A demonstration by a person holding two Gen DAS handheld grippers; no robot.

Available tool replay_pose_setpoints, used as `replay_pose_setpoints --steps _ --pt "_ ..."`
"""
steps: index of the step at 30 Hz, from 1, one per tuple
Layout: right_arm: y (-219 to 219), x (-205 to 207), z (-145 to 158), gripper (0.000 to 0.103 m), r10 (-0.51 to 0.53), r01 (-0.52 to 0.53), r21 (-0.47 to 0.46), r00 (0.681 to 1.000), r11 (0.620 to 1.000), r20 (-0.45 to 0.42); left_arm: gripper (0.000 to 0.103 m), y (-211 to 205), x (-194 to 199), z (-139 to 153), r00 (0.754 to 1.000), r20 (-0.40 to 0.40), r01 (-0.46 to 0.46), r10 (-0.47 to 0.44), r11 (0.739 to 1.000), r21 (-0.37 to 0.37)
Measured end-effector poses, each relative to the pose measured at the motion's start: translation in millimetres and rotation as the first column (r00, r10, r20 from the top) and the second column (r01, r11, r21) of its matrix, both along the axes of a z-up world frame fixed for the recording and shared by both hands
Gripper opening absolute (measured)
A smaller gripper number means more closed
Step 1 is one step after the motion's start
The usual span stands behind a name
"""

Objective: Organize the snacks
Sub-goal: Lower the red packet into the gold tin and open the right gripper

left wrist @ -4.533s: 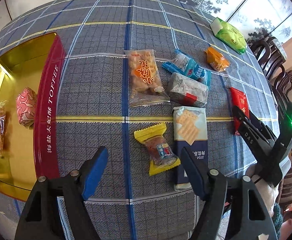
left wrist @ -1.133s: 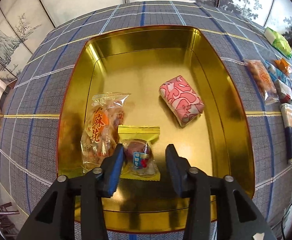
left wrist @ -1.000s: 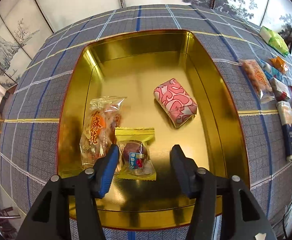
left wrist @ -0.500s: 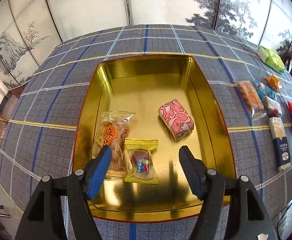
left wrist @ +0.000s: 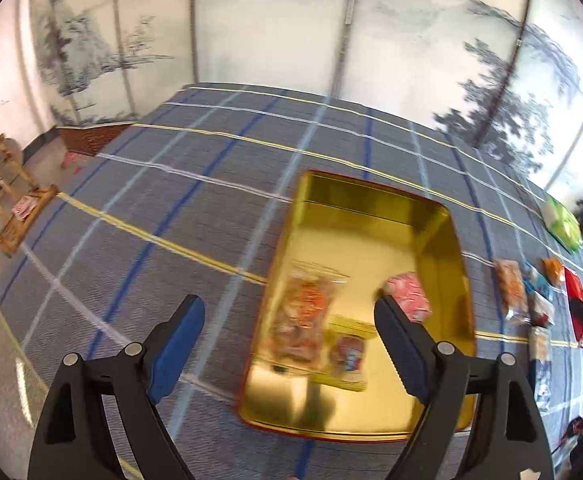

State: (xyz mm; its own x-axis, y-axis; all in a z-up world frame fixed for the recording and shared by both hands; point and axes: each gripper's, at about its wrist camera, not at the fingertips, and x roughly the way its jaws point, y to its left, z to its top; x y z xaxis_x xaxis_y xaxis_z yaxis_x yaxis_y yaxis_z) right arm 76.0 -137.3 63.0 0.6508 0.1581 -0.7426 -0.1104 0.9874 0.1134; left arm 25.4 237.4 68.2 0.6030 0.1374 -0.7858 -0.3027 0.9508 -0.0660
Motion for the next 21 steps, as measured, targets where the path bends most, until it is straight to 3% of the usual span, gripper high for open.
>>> replay_pose_setpoints --steps 4,10,15,21 --pt "78 -2 2 0.046 0.174 -0.173 0.036 0.985 0.984 -0.007 0.085 19 -11 -2 0.999 -0.016 -0.049 0.049 0.998 0.038" --pt "175 -7 -4 0.046 0.379 -0.378 0.048 0.925 0.925 -0.030 0.085 37 -24 -15 0.992 -0.077 -0.095 0.099 0.994 0.061" --pt "224 -5 -15 0.046 0.469 -0.467 0.035 0.881 0.883 -0.068 0.086 41 -33 -20 0.986 -0.101 -0.120 0.130 0.988 0.099" --pt "251 -2 -37 0.046 0.499 -0.500 0.025 0.857 0.866 -0.131 0.086 42 -38 -19 0.983 -0.104 -0.133 0.149 0.979 0.154"
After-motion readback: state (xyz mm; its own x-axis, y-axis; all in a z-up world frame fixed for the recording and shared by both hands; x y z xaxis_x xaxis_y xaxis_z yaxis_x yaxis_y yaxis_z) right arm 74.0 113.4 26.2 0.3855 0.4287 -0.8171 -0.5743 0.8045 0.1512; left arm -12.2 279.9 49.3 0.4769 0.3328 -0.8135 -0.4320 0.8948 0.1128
